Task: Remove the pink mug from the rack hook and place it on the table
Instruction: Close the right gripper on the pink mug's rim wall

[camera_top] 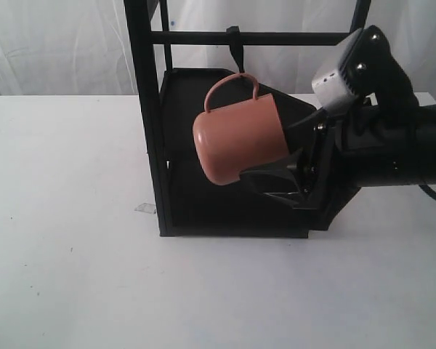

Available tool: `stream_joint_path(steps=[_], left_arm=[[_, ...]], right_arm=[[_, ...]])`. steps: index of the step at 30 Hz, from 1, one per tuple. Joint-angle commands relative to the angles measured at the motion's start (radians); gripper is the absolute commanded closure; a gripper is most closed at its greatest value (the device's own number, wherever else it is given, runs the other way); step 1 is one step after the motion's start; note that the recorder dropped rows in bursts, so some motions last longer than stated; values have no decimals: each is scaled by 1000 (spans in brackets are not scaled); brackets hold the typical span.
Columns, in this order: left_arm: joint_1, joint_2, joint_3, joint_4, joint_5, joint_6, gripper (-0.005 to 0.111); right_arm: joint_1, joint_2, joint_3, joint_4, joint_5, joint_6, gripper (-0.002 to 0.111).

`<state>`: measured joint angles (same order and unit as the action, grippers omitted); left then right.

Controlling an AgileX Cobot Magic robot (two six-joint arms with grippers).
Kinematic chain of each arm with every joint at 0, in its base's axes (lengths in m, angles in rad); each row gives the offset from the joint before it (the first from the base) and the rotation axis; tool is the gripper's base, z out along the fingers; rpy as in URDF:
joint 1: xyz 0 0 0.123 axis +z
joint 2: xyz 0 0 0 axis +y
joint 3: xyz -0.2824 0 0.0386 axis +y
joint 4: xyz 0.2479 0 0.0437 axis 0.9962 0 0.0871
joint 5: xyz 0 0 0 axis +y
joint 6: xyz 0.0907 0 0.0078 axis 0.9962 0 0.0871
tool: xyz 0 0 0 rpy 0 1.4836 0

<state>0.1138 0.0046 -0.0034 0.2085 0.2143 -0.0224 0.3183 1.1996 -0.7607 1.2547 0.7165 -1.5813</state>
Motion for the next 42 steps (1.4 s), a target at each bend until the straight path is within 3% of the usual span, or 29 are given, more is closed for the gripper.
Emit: stream_joint_path(steps=[1, 11, 19, 37, 42], left_arm=[[3, -5, 3, 3, -3, -3, 107], [3, -5, 3, 3, -3, -3, 107], [3, -5, 3, 3, -3, -3, 107], [3, -5, 3, 3, -3, -3, 107], [3, -5, 3, 3, -3, -3, 107]], right_arm=[[0, 0, -5, 12, 12, -12, 46], [0, 2, -5, 12, -27, -12, 47], [0, 2, -5, 12, -27, -12, 69], [0, 30, -5, 14, -27, -12, 71], [0, 38, -5, 54, -27, -12, 87]])
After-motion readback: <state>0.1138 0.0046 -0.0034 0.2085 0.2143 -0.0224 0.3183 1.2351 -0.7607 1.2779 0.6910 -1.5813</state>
